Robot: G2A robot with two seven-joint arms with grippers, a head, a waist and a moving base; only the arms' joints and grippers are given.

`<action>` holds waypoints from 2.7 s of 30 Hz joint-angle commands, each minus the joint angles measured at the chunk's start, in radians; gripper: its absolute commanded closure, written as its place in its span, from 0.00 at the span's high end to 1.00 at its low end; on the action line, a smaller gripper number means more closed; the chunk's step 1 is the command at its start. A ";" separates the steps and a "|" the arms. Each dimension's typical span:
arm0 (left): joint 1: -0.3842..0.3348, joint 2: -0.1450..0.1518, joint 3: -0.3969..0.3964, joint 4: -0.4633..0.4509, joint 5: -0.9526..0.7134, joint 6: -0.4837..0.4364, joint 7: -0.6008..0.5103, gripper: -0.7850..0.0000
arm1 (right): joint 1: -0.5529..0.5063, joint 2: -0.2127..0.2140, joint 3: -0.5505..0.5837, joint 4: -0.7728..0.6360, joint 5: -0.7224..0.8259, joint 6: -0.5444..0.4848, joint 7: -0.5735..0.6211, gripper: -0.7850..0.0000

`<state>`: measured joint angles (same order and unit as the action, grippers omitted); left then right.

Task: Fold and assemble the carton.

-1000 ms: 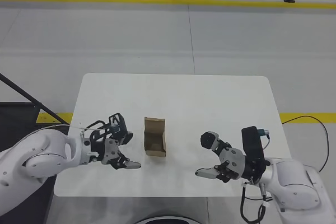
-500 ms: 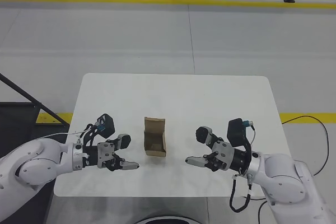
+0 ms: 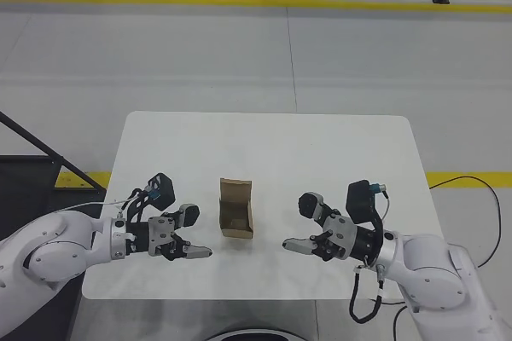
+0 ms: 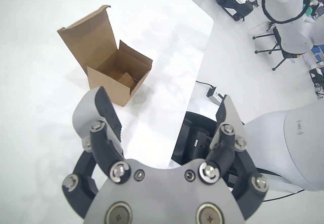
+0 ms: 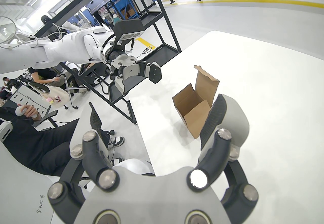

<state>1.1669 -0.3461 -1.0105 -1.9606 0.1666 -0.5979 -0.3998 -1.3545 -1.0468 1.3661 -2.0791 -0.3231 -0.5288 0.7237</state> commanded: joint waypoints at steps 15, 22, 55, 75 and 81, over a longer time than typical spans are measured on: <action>-0.007 -0.063 0.060 0.255 -0.375 -0.133 -0.068 1.00 | 0.103 -0.027 -0.203 0.254 0.202 -0.019 -0.029 1.00; -0.007 -0.063 0.060 0.255 -0.375 -0.133 -0.068 1.00 | 0.103 -0.027 -0.203 0.254 0.202 -0.019 -0.029 1.00; -0.255 -0.287 0.232 0.541 -0.666 -0.022 -0.245 1.00 | 0.284 -0.090 -0.420 0.545 0.345 0.005 -0.009 1.00; -0.458 -0.481 0.369 0.767 -0.645 0.015 -0.242 1.00 | 0.199 -0.078 -0.423 0.520 0.290 0.003 0.040 1.00; -0.490 -0.529 0.394 0.821 -0.658 0.009 -0.275 1.00 | 0.218 -0.086 -0.452 0.545 0.296 0.002 0.048 1.00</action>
<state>0.6822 -0.8658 -0.6206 -1.1512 -0.4901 -0.5846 -0.6656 -1.1416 -1.1311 0.9187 -1.5406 -0.0290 -0.5273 0.7707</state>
